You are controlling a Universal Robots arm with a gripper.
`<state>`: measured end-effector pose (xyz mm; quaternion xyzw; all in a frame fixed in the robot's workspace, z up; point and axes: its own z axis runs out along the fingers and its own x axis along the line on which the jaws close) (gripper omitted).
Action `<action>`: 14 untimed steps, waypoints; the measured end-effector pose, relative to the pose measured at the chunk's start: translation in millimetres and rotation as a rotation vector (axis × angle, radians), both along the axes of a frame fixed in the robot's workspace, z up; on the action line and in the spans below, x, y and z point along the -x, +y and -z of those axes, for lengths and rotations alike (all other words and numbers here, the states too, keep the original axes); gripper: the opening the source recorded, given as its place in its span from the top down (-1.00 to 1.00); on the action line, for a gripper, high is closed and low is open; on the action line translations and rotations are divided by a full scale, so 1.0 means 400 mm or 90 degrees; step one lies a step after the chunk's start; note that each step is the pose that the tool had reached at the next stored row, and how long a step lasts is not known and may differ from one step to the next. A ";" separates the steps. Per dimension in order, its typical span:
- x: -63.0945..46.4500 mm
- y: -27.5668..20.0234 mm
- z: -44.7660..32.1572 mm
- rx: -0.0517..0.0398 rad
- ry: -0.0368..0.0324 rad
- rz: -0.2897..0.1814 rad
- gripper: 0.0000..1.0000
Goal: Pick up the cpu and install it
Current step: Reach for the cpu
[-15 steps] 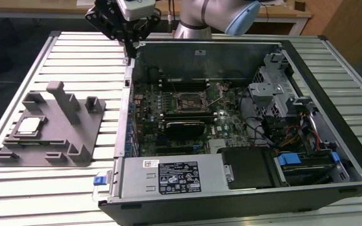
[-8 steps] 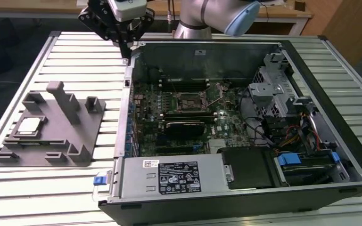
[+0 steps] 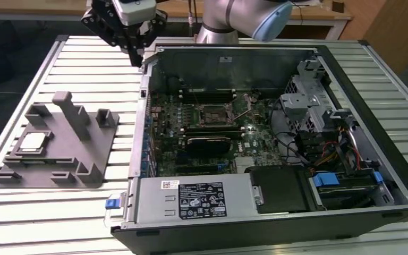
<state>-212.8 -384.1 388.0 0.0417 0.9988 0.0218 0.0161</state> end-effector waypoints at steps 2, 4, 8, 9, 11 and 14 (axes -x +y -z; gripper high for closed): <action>0.008 0.000 0.001 0.0000 -0.0002 0.000 0.79; 0.017 0.000 0.002 0.0000 -0.0004 0.000 0.79; 0.035 0.000 0.004 0.0000 -0.0009 0.000 0.79; 0.041 0.000 0.005 0.0000 -0.0011 0.000 0.79; 0.050 0.000 0.005 0.0000 -0.0014 0.000 0.79; 0.065 0.000 0.007 0.0000 -0.0018 0.000 0.79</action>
